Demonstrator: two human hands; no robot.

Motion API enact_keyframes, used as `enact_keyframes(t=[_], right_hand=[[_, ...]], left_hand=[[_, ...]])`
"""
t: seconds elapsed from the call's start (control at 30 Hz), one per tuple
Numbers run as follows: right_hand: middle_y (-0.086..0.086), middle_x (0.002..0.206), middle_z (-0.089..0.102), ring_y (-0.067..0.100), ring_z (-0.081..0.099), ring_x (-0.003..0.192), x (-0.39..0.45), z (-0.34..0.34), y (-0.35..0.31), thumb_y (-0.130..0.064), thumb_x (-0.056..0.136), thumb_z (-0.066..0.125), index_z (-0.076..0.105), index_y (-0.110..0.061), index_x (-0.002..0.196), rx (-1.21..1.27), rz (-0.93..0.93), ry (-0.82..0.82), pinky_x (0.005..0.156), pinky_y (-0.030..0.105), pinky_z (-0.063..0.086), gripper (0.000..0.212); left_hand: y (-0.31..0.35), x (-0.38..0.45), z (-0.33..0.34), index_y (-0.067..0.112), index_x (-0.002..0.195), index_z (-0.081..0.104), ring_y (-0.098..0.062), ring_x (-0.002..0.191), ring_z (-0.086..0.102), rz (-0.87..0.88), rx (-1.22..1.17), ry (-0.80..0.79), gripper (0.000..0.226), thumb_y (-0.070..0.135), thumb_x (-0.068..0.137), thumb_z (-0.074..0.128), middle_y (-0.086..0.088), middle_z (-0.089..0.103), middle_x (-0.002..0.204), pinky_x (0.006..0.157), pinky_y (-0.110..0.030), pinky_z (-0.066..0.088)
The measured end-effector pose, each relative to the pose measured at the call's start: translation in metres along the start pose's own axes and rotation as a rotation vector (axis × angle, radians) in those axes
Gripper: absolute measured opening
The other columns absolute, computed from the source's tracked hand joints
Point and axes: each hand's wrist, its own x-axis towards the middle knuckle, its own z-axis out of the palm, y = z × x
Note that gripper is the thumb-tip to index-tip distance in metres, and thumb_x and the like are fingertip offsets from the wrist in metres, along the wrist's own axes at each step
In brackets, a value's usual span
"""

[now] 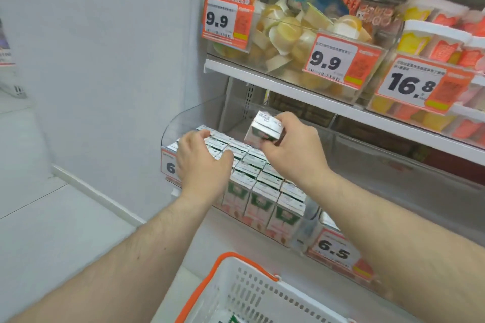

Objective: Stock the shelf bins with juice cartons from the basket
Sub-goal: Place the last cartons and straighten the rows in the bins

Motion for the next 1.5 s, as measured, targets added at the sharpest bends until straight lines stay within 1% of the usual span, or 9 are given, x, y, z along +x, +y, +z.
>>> enact_keyframes(t=[0.23,0.4,0.57,0.73,0.83,1.03,1.13,1.4,1.5], right_hand=[[0.007,0.097,0.067,0.026,0.063,0.089,0.116,0.092,0.011,-0.031,0.079,0.071,0.063,-0.014,0.104,-0.005,0.113,-0.109,0.074,0.031,0.051,0.031],[0.006,0.093,0.068,0.024,0.065,0.084,0.153,0.150,0.027,-0.039,0.078,0.078,0.065,-0.012,0.103,0.031,0.214,-0.342,0.071,0.029,0.048,0.039],[0.008,0.077,0.064,0.023,0.055,0.071,0.169,0.158,0.021,-0.021,0.088,0.061,0.063,-0.009,0.068,0.274,0.428,-0.491,0.071,0.030,0.041,0.024],[0.021,0.089,0.070,0.028,0.061,0.072,0.170,0.157,0.022,-0.003,0.073,0.058,0.070,-0.002,0.076,0.342,0.497,-0.527,0.079,0.037,0.052,0.012],[0.017,0.088,0.068,0.026,0.059,0.074,0.170,0.162,0.025,-0.010,0.085,0.057,0.067,-0.006,0.073,0.268,0.486,-0.535,0.071,0.035,0.048,0.016],[0.014,0.109,0.072,0.031,0.069,0.099,0.173,0.158,0.029,-0.029,0.098,0.055,0.067,-0.007,0.102,0.198,0.503,-0.644,0.095,0.046,0.051,0.025],[0.012,0.112,0.072,0.029,0.069,0.095,0.172,0.154,0.027,-0.034,0.097,0.054,0.067,-0.009,0.106,0.167,0.496,-0.714,0.097,0.048,0.050,0.029],[0.006,0.110,0.072,0.020,0.059,0.087,0.163,0.143,0.019,-0.057,0.098,0.035,0.067,-0.014,0.104,0.170,0.533,-0.720,0.081,0.036,0.042,0.054],[-0.001,0.123,0.056,0.023,0.051,0.118,0.150,0.129,0.015,-0.051,0.104,0.028,0.047,-0.013,0.140,0.027,0.416,-0.638,0.098,0.037,0.034,0.056]], left_hand=[[-0.037,0.027,0.009,0.025,0.134,0.046,-0.021,0.147,-0.008,-0.012,0.359,-0.085,0.052,0.029,0.084,0.058,-0.004,0.007,0.157,0.119,-0.047,0.001],[-0.052,0.026,0.017,0.027,0.128,0.051,-0.013,0.144,-0.010,0.051,0.339,-0.048,0.052,0.038,0.077,0.044,-0.003,0.014,0.156,0.117,-0.047,0.000],[-0.051,0.028,0.019,0.029,0.128,0.050,-0.014,0.145,-0.012,0.034,0.340,-0.063,0.046,0.032,0.082,0.052,-0.003,0.013,0.156,0.118,-0.050,0.003],[-0.049,0.026,0.021,0.030,0.129,0.048,-0.012,0.145,-0.017,0.021,0.314,-0.057,0.045,0.029,0.085,0.052,-0.002,0.010,0.158,0.118,-0.047,-0.004],[-0.051,0.026,0.021,0.030,0.128,0.049,-0.014,0.145,-0.016,0.028,0.304,-0.048,0.044,0.029,0.085,0.052,-0.002,0.011,0.157,0.118,-0.047,-0.003],[-0.051,0.025,0.022,0.031,0.124,0.053,-0.012,0.146,-0.013,0.037,0.283,-0.027,0.050,0.038,0.076,0.042,0.000,0.019,0.155,0.119,-0.047,0.000],[-0.052,0.026,0.020,0.031,0.122,0.054,-0.009,0.145,-0.012,0.018,0.283,-0.036,0.040,0.035,0.082,0.052,0.004,0.023,0.153,0.119,-0.048,0.005],[-0.045,0.026,0.010,0.036,0.104,0.047,-0.005,0.146,0.001,0.004,0.191,0.000,0.025,0.033,0.079,0.051,0.015,0.034,0.146,0.119,-0.041,-0.001],[-0.039,0.023,0.006,0.035,0.103,0.046,-0.008,0.142,0.014,0.094,0.184,0.026,0.031,0.035,0.071,0.044,0.018,0.040,0.135,0.115,-0.030,-0.006]])
